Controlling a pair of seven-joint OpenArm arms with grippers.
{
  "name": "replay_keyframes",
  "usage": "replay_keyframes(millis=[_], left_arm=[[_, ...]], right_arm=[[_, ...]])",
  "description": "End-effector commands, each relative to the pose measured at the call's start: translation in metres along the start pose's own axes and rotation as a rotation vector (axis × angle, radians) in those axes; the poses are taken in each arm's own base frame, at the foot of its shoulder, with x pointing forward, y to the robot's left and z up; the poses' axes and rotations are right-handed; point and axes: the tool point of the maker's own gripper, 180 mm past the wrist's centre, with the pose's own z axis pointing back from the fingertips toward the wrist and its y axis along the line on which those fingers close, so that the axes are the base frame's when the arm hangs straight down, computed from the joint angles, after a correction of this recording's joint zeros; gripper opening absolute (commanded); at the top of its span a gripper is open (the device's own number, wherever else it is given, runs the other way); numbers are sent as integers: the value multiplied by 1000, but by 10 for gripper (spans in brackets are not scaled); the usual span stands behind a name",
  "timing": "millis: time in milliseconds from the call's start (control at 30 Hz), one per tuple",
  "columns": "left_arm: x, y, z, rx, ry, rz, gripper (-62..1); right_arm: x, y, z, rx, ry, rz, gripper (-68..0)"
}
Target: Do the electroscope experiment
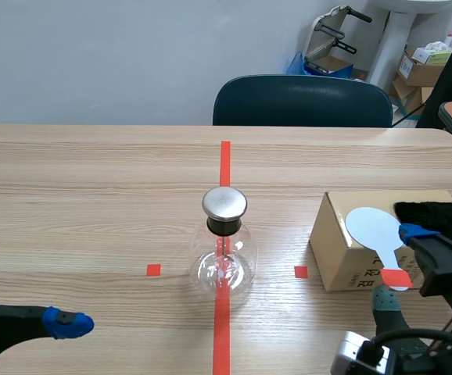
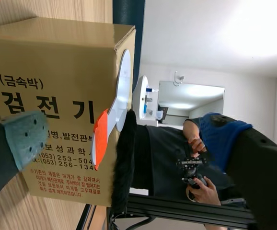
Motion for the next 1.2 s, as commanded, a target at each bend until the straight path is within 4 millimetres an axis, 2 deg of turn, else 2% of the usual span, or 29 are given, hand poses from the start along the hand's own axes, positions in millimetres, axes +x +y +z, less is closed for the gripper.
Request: replay_keyframes(millis=[0, 1167], left_arm=[[10, -1, -5, 1, -48, -1, -234], [11, 5, -5, 32, -54, -18, -234]], right_arm=[[-4, -4, 0, -17, 4, 9, 4], [-4, -2, 0, -6, 4, 5, 4]])
